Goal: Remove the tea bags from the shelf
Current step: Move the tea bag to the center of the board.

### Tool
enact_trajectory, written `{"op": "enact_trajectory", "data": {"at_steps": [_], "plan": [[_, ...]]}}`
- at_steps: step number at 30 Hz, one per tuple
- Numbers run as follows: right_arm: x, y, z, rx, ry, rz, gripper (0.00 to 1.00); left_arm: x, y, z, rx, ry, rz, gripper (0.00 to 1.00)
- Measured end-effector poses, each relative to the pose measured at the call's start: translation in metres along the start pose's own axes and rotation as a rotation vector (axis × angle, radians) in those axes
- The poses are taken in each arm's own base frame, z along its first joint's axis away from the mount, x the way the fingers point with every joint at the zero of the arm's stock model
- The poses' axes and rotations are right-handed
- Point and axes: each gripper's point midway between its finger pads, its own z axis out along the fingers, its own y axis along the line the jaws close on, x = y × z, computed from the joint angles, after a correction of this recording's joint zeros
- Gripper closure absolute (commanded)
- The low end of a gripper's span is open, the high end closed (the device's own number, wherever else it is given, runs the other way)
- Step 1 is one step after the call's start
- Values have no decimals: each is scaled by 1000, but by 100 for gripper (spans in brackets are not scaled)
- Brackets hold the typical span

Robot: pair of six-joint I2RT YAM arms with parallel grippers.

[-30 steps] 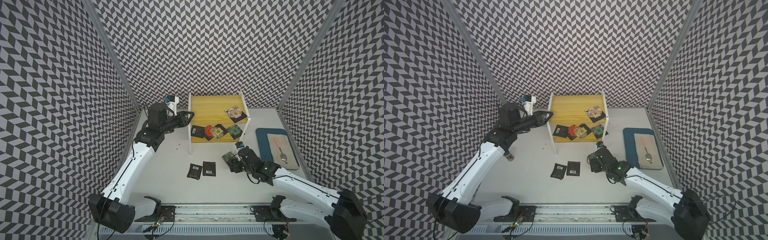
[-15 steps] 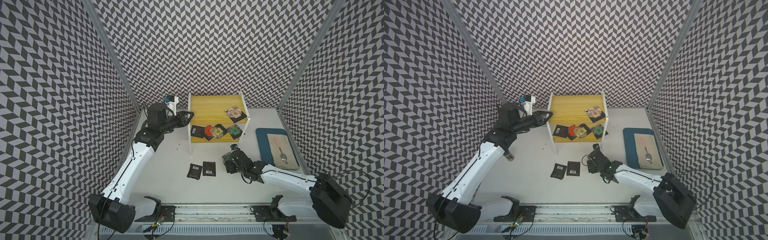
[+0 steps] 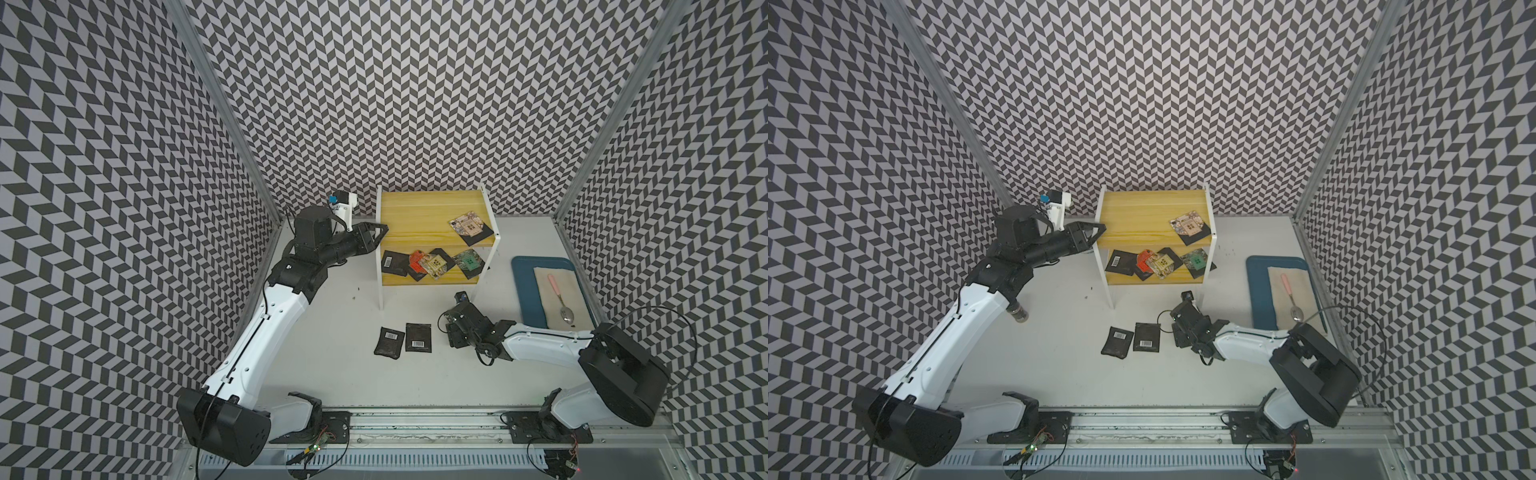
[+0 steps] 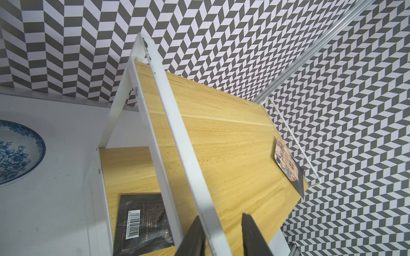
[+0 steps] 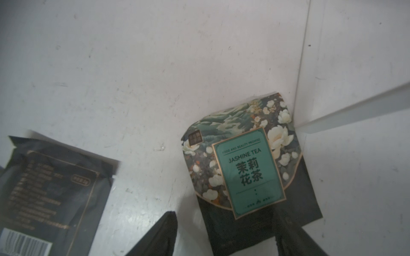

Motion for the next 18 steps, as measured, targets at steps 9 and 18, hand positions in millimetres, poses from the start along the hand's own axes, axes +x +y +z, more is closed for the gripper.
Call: {"op": "enact_trajectory", "data": {"at_steps": [9, 18], "plan": [[-4, 3, 5, 2, -2, 8, 59, -1, 1, -1, 4, -1, -1, 69], [-2, 10, 4, -37, 10, 36, 85, -1, 2, -2, 12, 2, -4, 69]]}}
